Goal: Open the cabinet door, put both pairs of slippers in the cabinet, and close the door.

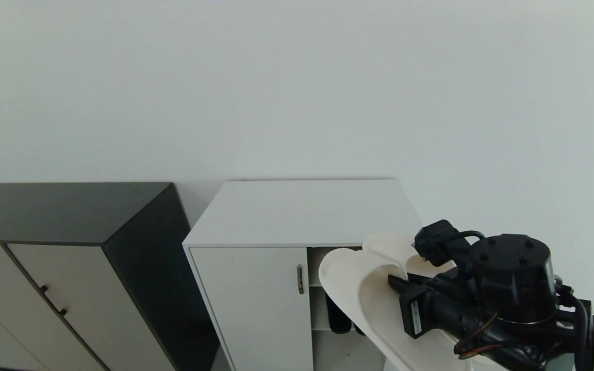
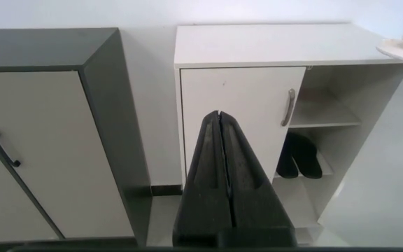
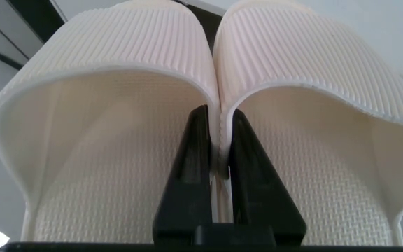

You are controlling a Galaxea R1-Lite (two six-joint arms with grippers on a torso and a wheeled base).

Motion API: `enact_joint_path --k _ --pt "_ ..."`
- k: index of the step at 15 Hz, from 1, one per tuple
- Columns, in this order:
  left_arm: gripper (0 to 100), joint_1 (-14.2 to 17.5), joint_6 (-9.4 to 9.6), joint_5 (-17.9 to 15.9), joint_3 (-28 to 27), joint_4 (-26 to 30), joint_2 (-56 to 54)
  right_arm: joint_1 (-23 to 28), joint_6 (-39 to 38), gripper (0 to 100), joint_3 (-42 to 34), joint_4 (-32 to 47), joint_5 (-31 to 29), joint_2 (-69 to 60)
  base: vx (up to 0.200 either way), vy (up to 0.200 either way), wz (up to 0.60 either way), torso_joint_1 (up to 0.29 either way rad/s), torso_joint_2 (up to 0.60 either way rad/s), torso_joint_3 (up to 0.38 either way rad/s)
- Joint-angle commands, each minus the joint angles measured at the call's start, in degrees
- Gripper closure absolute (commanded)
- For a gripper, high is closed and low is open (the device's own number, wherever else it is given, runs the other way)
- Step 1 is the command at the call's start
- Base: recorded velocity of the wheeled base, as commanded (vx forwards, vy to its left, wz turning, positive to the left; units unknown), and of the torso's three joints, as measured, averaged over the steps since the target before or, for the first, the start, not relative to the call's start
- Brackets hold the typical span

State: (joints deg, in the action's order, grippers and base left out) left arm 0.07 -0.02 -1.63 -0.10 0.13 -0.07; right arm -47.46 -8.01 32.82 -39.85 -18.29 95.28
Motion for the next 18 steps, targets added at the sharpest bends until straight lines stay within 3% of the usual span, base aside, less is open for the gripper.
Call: enact_joint_path --k 1,4,7,15,18 --pt "100 0.0 -0.06 0.0 0.0 0.0 0.1 -0.1 0.0 100 -0.1 0.0 0.0 0.4 0.000 0.000 0.00 0.000 0.00 0.000" --pt "100 0.0 0.02 0.0 0.0 0.0 0.1 -0.5 0.1 100 -0.7 -1.0 0.0 1.0 0.000 0.000 0.00 0.000 0.00 0.000" --pt "100 0.0 -0.06 0.0 0.0 0.0 0.1 -0.9 0.1 100 -1.1 -2.0 -0.1 0.9 0.000 0.000 -0.60 -0.004 0.01 -0.001" --pt "100 0.0 -0.06 0.0 0.0 0.0 0.1 -1.6 0.2 100 -2.1 -2.1 2.0 0.9 0.000 0.000 0.00 0.000 0.00 0.000" --pt "100 0.0 -0.06 0.0 0.0 0.0 0.1 -1.8 0.3 100 -4.3 -6.5 4.9 1.2 0.000 0.000 0.00 -0.141 0.31 0.170"
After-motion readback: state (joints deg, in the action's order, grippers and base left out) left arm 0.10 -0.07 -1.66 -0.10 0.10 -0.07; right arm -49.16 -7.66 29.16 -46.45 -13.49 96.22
